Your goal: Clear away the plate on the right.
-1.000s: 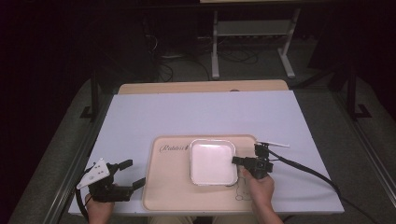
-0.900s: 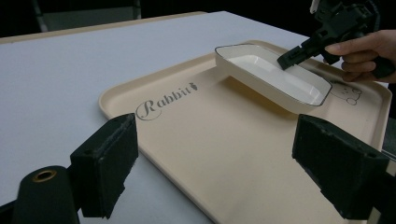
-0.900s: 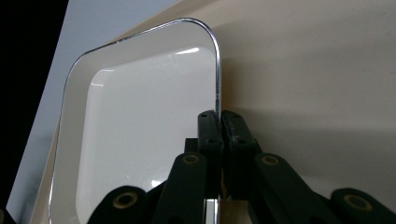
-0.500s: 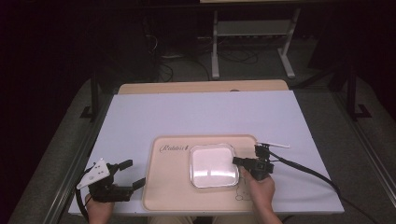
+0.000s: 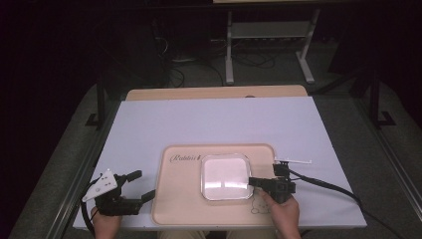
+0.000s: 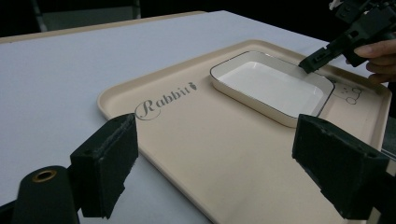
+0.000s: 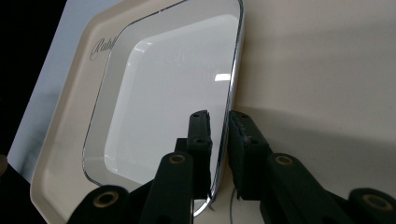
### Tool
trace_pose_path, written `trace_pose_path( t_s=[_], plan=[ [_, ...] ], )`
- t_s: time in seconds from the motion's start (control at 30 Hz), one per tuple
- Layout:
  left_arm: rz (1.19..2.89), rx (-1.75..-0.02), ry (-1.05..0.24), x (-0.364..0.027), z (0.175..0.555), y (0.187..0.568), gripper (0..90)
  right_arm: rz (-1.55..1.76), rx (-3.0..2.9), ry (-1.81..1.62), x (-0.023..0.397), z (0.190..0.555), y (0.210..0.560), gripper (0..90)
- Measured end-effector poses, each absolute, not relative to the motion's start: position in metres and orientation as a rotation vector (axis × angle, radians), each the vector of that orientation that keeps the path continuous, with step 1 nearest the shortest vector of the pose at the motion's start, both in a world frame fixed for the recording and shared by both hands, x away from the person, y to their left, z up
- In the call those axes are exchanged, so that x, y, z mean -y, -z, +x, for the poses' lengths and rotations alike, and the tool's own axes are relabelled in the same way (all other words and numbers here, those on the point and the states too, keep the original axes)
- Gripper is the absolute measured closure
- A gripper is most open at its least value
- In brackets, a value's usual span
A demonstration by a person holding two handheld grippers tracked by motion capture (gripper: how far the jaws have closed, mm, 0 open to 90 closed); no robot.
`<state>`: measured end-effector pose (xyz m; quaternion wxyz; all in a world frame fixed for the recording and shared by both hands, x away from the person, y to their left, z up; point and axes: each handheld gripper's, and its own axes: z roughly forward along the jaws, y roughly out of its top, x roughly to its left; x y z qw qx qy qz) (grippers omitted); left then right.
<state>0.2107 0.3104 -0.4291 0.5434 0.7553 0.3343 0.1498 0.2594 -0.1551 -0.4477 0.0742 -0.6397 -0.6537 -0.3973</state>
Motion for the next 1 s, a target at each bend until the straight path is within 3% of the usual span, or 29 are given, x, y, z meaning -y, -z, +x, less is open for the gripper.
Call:
trace_pose_path(
  t_s=[0.53,0.73,1.0],
  plan=[
    [1.794,-0.793,-0.357,-0.31,0.211,0.429,14.0,-1.866,1.972,1.158,0.149,0.249,0.454,74.5],
    [1.794,-0.793,-0.356,-0.31,0.211,0.429,14.0,-1.856,2.006,1.234,0.155,0.248,0.445,64.6],
    [1.803,-0.788,-0.357,-0.309,0.211,0.43,14.0,-1.85,2.092,1.325,0.166,0.249,0.434,57.9]
  ],
)
